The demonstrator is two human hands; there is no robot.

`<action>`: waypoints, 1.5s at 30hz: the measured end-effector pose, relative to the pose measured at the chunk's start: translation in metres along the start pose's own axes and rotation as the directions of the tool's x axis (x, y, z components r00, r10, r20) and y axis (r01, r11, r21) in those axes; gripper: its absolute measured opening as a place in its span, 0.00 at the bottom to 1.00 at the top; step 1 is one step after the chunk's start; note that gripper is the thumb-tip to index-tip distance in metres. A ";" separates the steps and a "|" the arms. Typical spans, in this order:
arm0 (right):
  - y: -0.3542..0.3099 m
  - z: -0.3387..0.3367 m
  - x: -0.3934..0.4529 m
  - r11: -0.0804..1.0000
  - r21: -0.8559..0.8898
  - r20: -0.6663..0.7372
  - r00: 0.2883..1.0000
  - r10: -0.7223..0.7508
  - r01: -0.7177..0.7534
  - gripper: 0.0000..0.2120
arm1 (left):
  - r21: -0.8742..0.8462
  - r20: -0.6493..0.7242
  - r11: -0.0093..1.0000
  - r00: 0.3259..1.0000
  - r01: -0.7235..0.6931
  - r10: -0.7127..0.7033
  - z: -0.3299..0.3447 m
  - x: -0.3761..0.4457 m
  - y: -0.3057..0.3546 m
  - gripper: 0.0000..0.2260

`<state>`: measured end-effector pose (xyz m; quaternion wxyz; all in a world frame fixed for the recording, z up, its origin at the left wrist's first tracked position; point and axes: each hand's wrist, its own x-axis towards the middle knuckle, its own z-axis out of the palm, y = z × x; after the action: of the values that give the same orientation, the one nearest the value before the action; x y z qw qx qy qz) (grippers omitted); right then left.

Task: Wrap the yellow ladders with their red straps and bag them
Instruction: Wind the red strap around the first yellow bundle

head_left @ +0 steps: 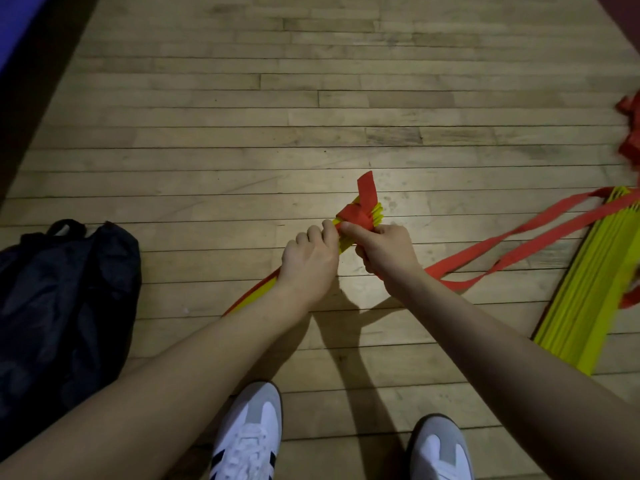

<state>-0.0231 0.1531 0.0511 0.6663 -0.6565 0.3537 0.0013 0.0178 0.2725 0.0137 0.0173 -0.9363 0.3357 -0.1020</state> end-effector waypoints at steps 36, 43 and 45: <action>0.004 -0.018 -0.014 0.994 -0.093 0.237 0.971 -0.035 0.058 0.18 | -0.528 0.380 0.794 0.920 0.302 -0.097 -0.027 -0.001 -0.013 0.14; -0.006 -0.004 -0.016 0.998 -0.053 0.132 0.991 -0.014 0.021 0.14 | -0.465 0.406 0.817 0.902 0.341 -0.146 -0.040 -0.005 -0.005 0.17; -0.005 -0.002 -0.015 0.999 -0.044 0.128 0.992 0.015 -0.010 0.12 | -0.496 0.454 0.788 0.882 0.366 -0.124 -0.041 -0.007 -0.003 0.17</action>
<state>-0.0331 0.1574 0.0632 0.6731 -0.6672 0.3142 0.0553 0.0056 0.2808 0.0526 -0.2080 -0.9349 0.2126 0.1936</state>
